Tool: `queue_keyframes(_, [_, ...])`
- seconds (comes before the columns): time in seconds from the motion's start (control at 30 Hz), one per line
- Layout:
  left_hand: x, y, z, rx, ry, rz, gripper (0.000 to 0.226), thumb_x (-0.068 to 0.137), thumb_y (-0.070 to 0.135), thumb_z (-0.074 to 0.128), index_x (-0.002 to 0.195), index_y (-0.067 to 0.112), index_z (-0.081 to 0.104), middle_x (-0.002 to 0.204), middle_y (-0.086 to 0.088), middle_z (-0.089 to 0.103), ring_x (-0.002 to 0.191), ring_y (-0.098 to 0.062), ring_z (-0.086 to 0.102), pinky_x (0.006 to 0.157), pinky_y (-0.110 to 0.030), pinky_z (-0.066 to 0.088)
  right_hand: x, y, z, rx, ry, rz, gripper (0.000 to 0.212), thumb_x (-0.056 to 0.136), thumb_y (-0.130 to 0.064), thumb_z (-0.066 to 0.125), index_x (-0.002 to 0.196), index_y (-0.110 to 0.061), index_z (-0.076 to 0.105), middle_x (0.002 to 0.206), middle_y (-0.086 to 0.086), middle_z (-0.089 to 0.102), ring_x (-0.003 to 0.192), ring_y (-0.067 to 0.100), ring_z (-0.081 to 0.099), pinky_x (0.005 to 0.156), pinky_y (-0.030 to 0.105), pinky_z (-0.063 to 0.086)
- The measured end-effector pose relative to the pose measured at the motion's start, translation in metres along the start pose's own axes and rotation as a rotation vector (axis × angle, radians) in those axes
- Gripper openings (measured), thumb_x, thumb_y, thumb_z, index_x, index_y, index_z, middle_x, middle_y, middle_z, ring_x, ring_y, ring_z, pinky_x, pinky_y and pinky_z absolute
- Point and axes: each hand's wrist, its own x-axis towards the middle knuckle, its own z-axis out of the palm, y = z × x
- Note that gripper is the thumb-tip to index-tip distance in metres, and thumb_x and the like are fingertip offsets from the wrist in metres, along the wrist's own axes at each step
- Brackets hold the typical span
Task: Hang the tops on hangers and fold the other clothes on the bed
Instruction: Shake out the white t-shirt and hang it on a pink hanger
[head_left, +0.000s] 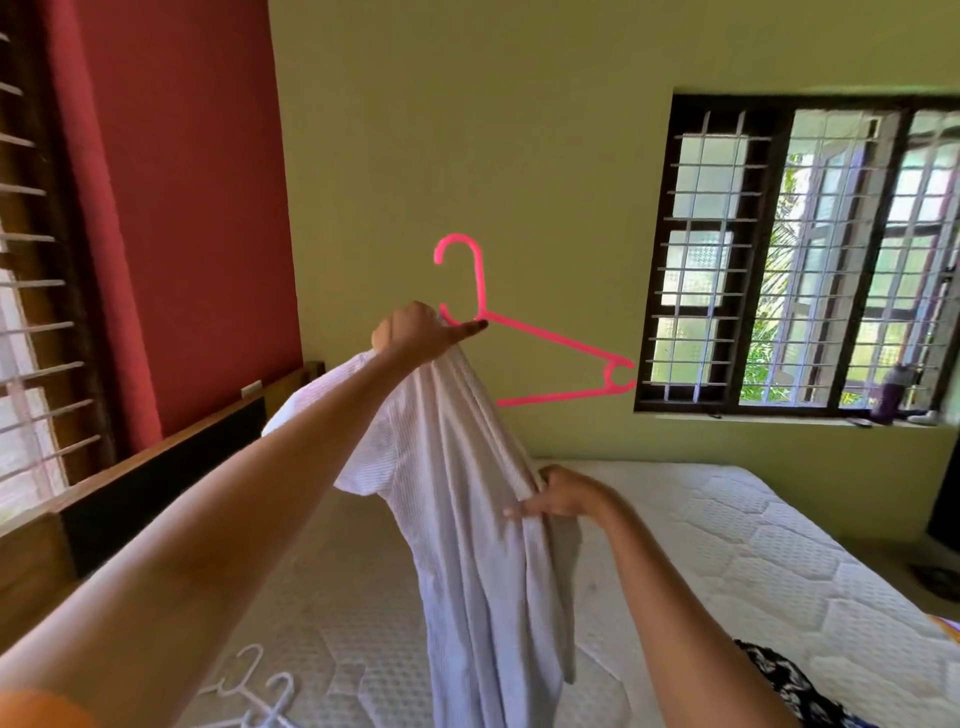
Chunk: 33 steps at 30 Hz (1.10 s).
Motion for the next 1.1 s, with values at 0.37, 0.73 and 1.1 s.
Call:
queue_keyframes(0.37, [-0.02,-0.025,0.004,0.038,0.225,0.166,0.058,0.068,0.071,0.062,0.05,0.02,0.04,0.062,-0.001,0.055,0.065,-0.023,0.057,0.051,-0.028,0.031,-0.02,0.004,-0.113,-0.156,0.262,0.07,0.041,0.075,-0.016,0.076,0.111,-0.001,0.066,0.1,0.003,0.064,0.093,0.015,0.056,0.083,0.023,0.039])
queue_keyframes(0.73, [-0.022,-0.025,-0.002,0.222,0.233,0.275,0.057,0.072,0.073,0.055,0.081,0.017,0.066,0.087,-0.008,0.071,0.084,-0.03,0.066,0.062,-0.029,0.042,-0.008,0.006,-0.106,-0.362,0.567,0.078,0.037,0.074,-0.011,0.076,0.109,-0.003,0.068,0.11,0.011,0.069,0.098,0.022,0.064,0.076,0.02,0.039])
queue_keyframes(1.1, [-0.013,-0.034,0.011,-0.034,0.026,0.015,0.057,0.068,0.076,0.057,0.067,0.019,0.055,0.077,-0.003,0.064,0.074,-0.026,0.06,0.058,-0.027,0.039,-0.002,-0.041,-0.095,-0.243,0.642,-0.439,0.026,0.082,0.01,0.052,0.084,-0.004,0.074,0.08,0.002,0.068,0.079,0.011,0.058,0.073,0.015,0.044])
